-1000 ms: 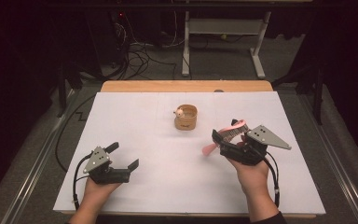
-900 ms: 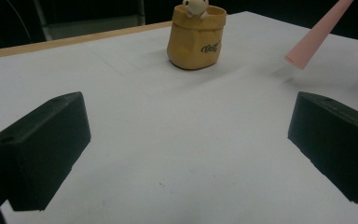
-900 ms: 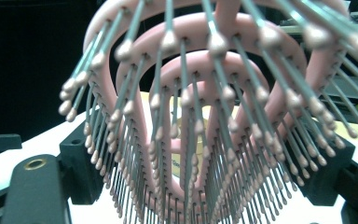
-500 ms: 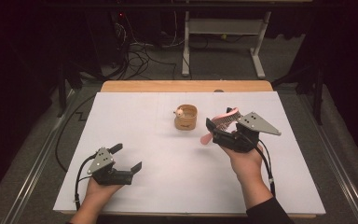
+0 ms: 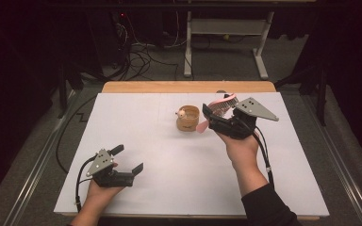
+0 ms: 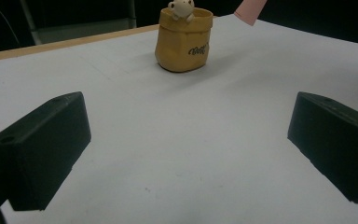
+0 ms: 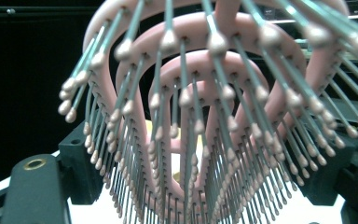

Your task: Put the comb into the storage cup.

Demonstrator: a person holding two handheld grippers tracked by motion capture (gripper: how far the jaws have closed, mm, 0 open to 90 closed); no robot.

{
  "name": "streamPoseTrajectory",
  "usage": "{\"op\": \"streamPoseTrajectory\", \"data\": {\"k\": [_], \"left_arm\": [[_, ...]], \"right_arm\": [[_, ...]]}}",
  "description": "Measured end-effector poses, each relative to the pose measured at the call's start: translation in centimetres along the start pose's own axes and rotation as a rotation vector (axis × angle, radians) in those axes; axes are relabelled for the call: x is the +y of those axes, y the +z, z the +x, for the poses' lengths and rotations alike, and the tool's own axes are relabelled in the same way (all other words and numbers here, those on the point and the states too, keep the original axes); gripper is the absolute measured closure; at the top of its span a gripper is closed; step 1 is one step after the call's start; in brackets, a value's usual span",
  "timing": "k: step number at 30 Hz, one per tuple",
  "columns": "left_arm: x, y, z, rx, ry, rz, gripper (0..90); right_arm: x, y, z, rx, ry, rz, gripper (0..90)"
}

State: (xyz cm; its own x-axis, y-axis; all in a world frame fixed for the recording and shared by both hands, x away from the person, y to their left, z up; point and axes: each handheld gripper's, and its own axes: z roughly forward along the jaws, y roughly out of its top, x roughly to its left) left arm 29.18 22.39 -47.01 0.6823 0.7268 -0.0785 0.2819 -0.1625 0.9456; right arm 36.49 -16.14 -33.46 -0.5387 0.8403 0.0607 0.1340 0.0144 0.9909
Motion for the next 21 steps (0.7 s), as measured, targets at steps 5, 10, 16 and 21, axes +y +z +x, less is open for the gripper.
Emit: {"op": "streamPoseTrajectory", "data": {"k": [5,10,16,21], "left_arm": [[0.0,0.0,-0.1,-0.005,0.000,-0.003,0.0],[0.0,0.1,-0.2,-0.003,0.004,-0.003,0.0],[0.1,0.2,-0.3,-0.006,0.014,0.000,0.0],[0.1,0.3,-0.2,-0.008,0.020,-0.001,0.0]], "right_arm": [[0.6,0.7,-0.1,-0.006,0.005,-0.006,20.3],[1.2,1.4,-0.3,-0.016,0.008,-0.021,20.3],[2.2,2.6,-0.3,-0.025,0.006,-0.035,20.3],[2.5,3.7,-0.3,-0.038,0.000,-0.037,20.2]]}}
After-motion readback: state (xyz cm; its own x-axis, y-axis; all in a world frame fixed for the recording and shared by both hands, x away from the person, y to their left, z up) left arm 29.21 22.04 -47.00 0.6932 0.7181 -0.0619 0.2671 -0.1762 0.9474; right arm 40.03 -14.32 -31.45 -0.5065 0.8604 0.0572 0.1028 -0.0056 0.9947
